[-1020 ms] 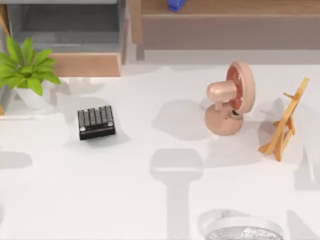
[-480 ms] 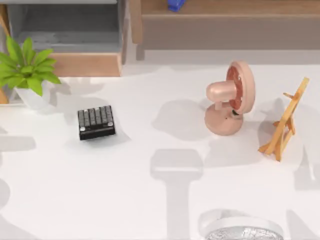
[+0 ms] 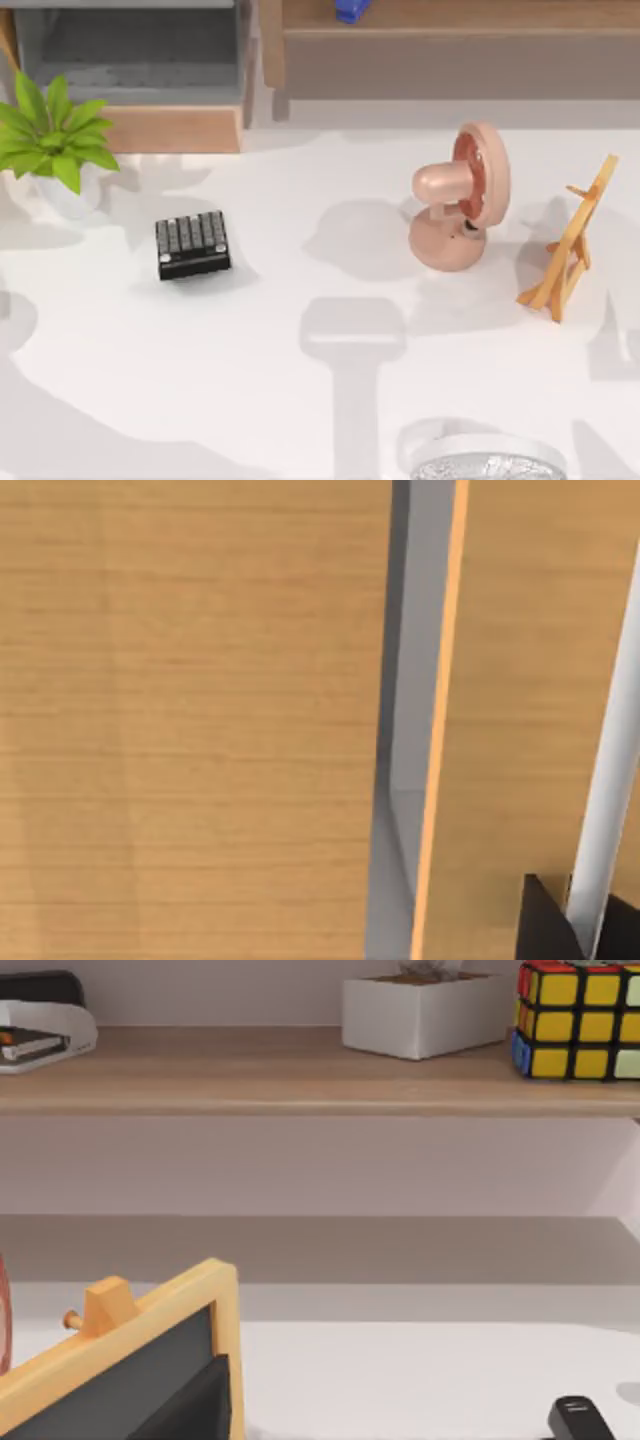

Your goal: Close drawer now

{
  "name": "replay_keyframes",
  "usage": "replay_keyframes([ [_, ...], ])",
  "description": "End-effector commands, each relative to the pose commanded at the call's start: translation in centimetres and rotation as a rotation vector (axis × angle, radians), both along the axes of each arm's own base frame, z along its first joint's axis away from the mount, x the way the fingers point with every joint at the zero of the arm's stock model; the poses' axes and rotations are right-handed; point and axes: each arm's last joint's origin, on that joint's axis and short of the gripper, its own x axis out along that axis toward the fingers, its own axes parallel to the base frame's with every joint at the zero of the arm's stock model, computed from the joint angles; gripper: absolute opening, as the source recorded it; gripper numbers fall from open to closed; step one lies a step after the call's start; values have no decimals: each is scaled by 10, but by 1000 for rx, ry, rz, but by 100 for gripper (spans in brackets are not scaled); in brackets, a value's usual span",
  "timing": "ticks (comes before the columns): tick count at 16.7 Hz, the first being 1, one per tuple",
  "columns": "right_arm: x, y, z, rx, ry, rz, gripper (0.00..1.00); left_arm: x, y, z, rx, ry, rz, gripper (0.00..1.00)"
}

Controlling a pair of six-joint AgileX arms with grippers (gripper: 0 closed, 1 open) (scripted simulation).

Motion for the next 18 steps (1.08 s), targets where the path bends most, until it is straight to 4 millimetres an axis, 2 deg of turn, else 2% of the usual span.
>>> replay_keyframes([
  [5, 0, 0, 0, 0, 0, 0, 100, 2, 2, -1, -2, 4, 4, 0],
  [12, 0, 0, 0, 0, 0, 0, 100, 58, 1, 0, 1, -2, 3, 0],
  [17, 0, 0, 0, 0, 0, 0, 100, 61, 0, 0, -2, 3, 3, 0],
  [18, 0, 0, 0, 0, 0, 0, 100, 61, 0, 0, -2, 3, 3, 8],
])
